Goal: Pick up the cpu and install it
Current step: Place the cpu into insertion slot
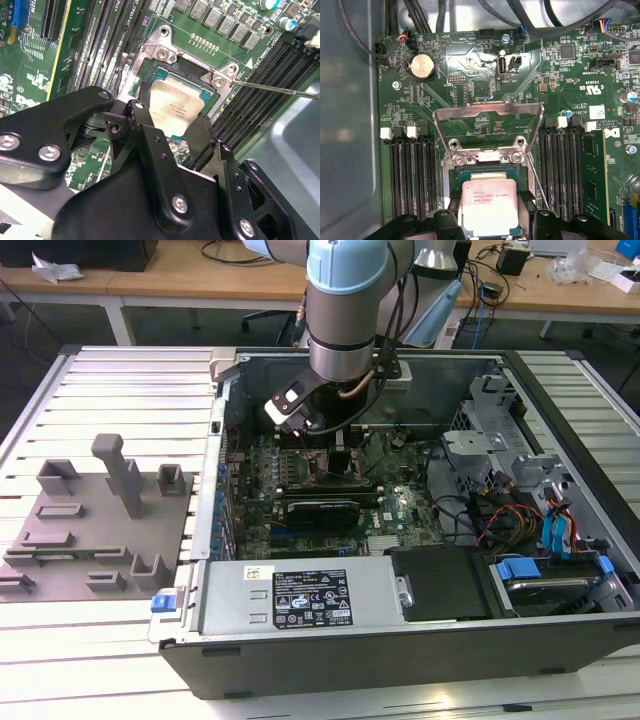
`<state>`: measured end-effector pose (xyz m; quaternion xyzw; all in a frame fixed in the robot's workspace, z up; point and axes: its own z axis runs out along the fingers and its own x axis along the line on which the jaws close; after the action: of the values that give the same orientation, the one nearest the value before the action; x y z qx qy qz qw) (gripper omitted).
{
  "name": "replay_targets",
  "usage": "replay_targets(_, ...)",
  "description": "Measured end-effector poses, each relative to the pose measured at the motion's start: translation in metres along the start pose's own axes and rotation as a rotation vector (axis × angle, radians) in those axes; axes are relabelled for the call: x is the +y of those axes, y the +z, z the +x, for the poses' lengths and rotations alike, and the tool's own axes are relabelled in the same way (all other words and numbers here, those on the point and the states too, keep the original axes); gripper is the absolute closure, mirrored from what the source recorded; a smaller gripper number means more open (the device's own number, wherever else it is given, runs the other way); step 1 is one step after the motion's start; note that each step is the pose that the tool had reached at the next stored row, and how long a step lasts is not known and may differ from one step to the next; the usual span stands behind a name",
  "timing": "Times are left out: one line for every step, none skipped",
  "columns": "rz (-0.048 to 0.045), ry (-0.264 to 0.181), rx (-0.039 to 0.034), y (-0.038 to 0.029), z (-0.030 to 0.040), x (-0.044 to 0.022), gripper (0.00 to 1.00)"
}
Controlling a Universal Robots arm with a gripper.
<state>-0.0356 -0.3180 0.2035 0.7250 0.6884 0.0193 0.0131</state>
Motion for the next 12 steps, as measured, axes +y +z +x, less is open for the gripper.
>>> replay_targets(0.0,0.0,0.0001,0.0005,0.0,0.0,0.47)
replay_targets(0.0002,0.0,-0.0003,0.0007,-0.0001,-0.0001,0.47)
replay_targets(0.0003,0.0,-0.0004,0.0007,-0.0001,-0.0001,0.47)
replay_targets(0.0003,0.0,-0.0004,0.0008,-0.0001,-0.0001,0.47)
replay_targets(0.0001,0.0,-0.0001,0.0011,-0.0001,-0.0001,0.47)
replay_targets(0.0001,0.0,-0.0001,0.0013,-0.0001,-0.0001,0.47)
replay_targets(0.0001,0.0,-0.0002,0.0013,-0.0001,-0.0001,0.47)
replay_targets(0.0001,0.0,-0.0003,0.0013,-0.0001,-0.0001,0.47)
replay_targets(0.0001,0.0,-0.0002,0.0013,-0.0001,0.0001,0.47)
replay_targets(0.0001,0.0,-0.0002,0.0014,-0.0001,0.0002,0.47)
replay_targets(0.0001,0.0,-0.0002,0.0014,-0.0001,0.0003,0.47)
replay_targets(0.0003,0.0,-0.0002,0.0014,0.0,0.0004,0.47)
